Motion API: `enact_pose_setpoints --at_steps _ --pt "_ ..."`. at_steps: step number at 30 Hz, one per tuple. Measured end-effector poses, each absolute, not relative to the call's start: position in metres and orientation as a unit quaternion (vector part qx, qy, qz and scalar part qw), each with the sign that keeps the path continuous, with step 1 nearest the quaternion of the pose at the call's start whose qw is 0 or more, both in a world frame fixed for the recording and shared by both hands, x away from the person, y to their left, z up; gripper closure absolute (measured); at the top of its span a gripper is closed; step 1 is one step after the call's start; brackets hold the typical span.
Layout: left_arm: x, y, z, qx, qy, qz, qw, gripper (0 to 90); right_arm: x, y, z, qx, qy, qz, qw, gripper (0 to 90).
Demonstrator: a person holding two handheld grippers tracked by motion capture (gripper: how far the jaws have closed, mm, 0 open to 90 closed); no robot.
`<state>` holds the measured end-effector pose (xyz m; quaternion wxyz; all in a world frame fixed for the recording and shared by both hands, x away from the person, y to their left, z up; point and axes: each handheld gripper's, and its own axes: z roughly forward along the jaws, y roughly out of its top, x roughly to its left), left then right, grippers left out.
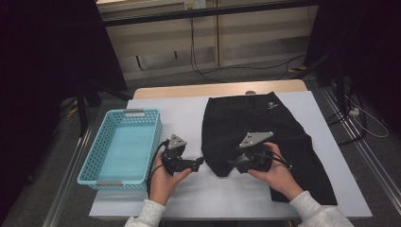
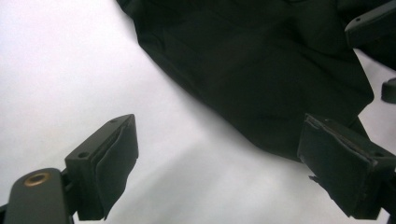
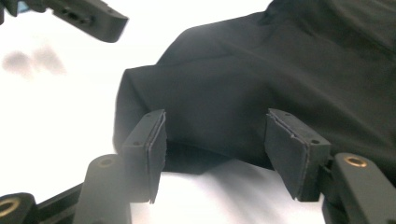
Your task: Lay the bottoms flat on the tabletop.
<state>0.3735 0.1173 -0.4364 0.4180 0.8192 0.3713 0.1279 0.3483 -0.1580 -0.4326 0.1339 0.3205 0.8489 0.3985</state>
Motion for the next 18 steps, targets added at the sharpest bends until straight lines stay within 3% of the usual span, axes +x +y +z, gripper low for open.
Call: enact_pose_setpoints --at_steps 5,8,9,11,14,18 --pt "0.373 0.114 -0.440 0.823 0.367 0.125 0.415 12.2 0.345 -0.148 -0.436 0.299 0.860 0.391 0.138 41.3" --pt "0.374 0.115 -0.441 0.825 0.367 0.125 0.411 12.2 0.348 -0.144 -0.442 0.292 0.869 0.373 0.140 47.9" --pt "0.374 0.115 -0.441 0.828 0.365 0.123 0.408 12.2 0.349 -0.142 -0.444 0.287 0.874 0.363 0.147 51.7" --pt "0.374 0.115 -0.442 0.828 0.364 0.122 0.409 12.2 0.351 -0.142 -0.445 0.293 0.874 0.347 0.170 71.4" --pt "0.373 0.114 -0.443 0.828 0.363 0.124 0.409 12.2 0.360 -0.148 -0.443 0.298 0.869 0.360 0.163 88.1" --pt "0.372 0.110 -0.443 0.830 0.360 0.122 0.409 12.3 0.373 -0.155 -0.432 0.311 0.852 0.389 0.160 88.6"
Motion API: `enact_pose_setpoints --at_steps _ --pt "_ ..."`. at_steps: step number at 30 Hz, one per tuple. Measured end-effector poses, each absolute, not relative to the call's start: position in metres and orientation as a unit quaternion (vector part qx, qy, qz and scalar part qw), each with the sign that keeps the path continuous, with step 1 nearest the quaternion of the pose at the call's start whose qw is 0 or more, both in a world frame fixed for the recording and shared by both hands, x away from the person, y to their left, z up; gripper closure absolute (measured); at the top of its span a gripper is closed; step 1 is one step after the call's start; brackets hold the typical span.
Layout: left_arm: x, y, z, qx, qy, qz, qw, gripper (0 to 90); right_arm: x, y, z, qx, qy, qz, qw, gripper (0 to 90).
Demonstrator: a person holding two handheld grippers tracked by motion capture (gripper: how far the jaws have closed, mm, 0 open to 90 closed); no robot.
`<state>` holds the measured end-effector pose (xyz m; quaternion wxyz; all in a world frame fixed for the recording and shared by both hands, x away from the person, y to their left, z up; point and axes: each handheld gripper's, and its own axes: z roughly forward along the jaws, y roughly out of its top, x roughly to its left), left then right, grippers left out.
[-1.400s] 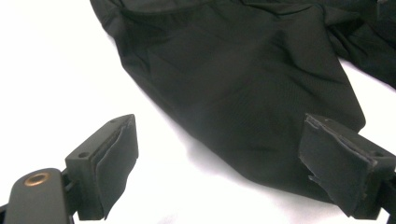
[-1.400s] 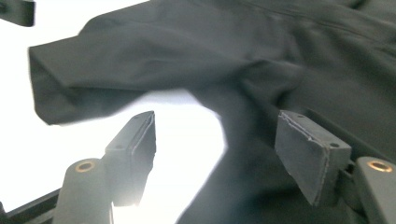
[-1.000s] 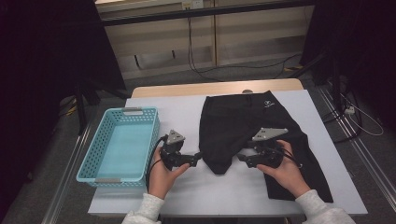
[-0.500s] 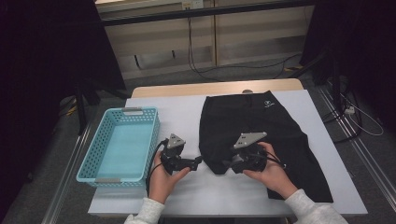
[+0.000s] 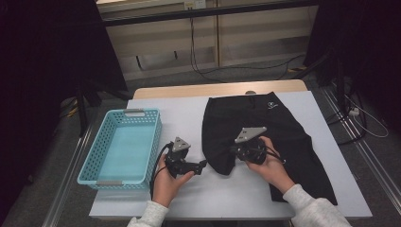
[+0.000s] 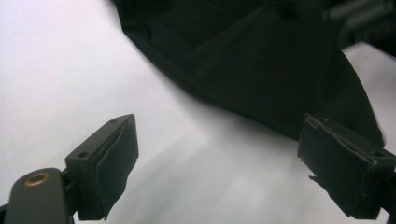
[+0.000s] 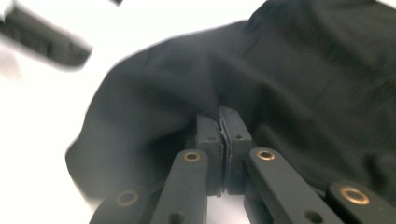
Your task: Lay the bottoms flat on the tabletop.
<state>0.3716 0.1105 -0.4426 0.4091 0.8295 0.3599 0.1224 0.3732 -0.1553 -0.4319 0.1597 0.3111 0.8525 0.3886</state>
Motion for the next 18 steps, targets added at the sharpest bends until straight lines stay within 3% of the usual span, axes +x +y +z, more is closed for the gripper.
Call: enact_pose_setpoints --at_steps 5,11,15,18 --pt "0.370 0.105 -0.442 0.828 0.355 0.121 0.416 12.3 0.393 -0.159 -0.422 0.337 0.823 0.424 0.174 88.7" --pt "0.367 0.096 -0.444 0.830 0.344 0.117 0.424 13.4 0.409 -0.153 -0.437 0.351 0.824 0.404 0.183 86.7" --pt "0.366 0.090 -0.445 0.836 0.333 0.113 0.421 15.9 0.411 -0.152 -0.447 0.358 0.833 0.378 0.186 78.1" --pt "0.364 0.086 -0.446 0.837 0.325 0.106 0.428 24.3 0.411 -0.156 -0.446 0.375 0.823 0.385 0.185 64.1"
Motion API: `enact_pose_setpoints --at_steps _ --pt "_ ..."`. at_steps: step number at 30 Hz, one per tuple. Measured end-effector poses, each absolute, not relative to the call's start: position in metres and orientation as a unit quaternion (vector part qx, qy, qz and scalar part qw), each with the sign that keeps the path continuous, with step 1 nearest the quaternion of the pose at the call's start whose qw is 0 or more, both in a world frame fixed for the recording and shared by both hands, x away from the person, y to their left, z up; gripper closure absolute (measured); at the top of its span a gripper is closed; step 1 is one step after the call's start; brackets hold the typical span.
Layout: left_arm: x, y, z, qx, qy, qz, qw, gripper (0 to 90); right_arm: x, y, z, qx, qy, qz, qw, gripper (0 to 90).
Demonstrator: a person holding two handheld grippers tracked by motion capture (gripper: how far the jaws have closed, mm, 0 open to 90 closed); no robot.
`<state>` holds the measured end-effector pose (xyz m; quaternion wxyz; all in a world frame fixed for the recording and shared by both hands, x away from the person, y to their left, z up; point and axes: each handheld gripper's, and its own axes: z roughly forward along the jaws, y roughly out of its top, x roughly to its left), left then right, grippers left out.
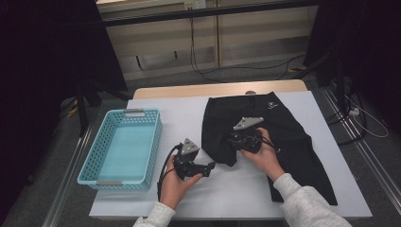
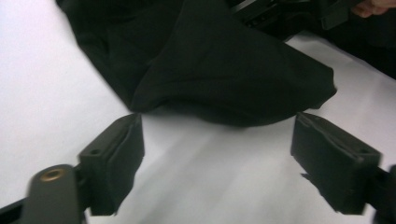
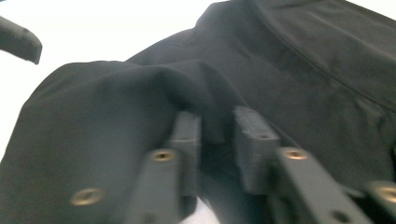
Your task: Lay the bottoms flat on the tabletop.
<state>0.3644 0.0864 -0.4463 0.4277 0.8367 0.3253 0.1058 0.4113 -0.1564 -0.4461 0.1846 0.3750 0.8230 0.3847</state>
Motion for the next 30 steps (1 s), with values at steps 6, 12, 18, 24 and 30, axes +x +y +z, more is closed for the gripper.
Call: enact_pose_setpoints --at_steps 6,12,18,24,30 --pt "0.363 0.079 -0.446 0.844 0.306 0.101 0.428 38.7 0.398 -0.172 -0.434 0.388 0.804 0.408 0.191 46.1" --pt "0.363 0.067 -0.448 0.849 0.298 0.086 0.428 48.8 0.373 -0.186 -0.427 0.384 0.801 0.411 0.202 37.4" --pt "0.364 0.055 -0.454 0.860 0.280 0.079 0.420 58.8 0.354 -0.202 -0.430 0.383 0.804 0.408 0.199 35.9" --pt "0.367 0.047 -0.460 0.868 0.274 0.069 0.408 72.7 0.350 -0.209 -0.434 0.390 0.804 0.404 0.198 35.8" --pt "0.367 0.046 -0.461 0.869 0.279 0.062 0.404 86.0 0.350 -0.209 -0.437 0.391 0.807 0.398 0.192 34.5"
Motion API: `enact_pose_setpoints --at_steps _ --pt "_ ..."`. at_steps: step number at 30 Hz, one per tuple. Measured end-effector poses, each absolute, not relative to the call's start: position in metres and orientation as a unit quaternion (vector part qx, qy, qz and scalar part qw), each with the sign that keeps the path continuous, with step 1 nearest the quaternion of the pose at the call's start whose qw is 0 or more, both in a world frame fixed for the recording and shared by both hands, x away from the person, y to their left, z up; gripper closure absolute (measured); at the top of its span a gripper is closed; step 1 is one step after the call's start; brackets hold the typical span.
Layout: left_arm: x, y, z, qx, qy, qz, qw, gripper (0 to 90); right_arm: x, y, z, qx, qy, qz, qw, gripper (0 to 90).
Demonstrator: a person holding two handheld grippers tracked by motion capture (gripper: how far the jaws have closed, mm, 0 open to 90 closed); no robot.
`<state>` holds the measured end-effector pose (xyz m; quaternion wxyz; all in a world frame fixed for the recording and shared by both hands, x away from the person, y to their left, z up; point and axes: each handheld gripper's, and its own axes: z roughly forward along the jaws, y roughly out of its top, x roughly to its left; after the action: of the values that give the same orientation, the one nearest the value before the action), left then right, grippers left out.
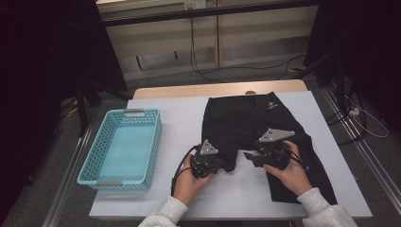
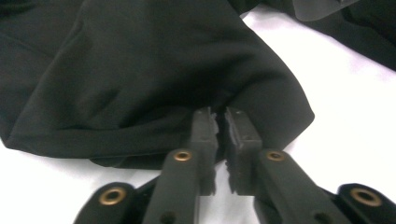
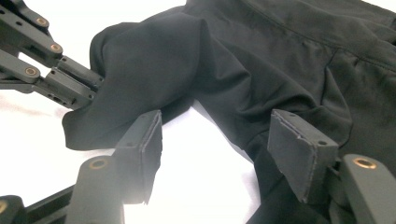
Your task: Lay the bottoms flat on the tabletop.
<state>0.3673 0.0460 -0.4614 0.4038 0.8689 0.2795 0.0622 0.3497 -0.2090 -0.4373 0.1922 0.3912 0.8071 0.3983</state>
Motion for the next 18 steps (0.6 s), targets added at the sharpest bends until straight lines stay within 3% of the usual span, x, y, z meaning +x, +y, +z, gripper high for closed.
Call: enact_pose_setpoints --at_steps 2,18 --pt "0.367 0.046 -0.461 0.867 0.284 0.059 0.406 89.7 0.350 -0.210 -0.438 0.395 0.805 0.398 0.193 34.4" --pt "0.371 0.071 -0.430 0.829 0.321 0.051 0.455 90.0 0.352 -0.211 -0.440 0.395 0.808 0.394 0.190 34.4"
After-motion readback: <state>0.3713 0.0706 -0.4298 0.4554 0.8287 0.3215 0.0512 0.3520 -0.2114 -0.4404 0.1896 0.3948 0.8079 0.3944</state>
